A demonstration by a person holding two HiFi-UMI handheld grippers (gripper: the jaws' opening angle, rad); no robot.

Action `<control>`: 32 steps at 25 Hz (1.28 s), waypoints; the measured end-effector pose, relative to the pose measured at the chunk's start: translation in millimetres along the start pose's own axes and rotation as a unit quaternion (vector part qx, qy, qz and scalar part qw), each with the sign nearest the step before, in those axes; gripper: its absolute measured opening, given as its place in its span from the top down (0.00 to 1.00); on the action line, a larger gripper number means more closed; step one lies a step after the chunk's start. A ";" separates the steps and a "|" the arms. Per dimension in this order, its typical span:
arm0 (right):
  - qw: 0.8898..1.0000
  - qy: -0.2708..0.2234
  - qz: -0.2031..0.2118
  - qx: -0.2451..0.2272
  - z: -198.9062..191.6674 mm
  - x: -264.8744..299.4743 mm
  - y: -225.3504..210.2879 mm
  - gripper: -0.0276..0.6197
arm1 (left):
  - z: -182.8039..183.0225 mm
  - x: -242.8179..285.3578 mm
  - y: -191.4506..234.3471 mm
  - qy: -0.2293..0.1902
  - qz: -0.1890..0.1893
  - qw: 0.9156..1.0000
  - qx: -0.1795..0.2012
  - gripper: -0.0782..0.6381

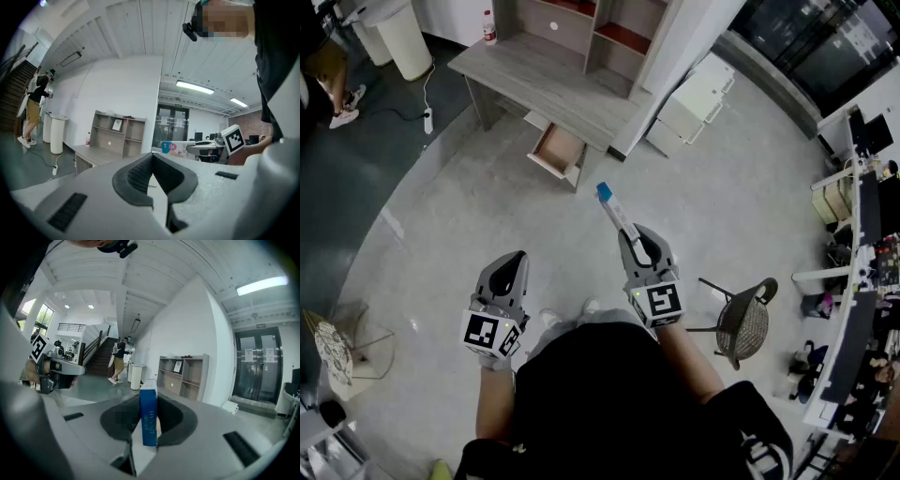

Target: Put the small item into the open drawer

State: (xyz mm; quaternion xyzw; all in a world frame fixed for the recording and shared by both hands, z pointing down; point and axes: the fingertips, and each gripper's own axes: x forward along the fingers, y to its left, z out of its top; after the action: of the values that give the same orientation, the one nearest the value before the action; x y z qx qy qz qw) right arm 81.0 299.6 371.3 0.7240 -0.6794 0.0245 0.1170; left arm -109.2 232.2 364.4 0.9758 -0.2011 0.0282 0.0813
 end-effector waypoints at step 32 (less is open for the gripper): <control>0.999 0.015 0.043 0.006 -27.9 100.5 -68.3 0.82 | -28.3 106.9 42.9 0.038 0.040 0.998 -0.016 0.89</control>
State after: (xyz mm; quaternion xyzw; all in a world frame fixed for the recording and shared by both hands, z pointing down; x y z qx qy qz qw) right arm 159.6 210.4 408.7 0.6942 -0.7080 0.0450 0.1217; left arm -28.8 156.7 407.9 0.9637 -0.2375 0.0654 0.1032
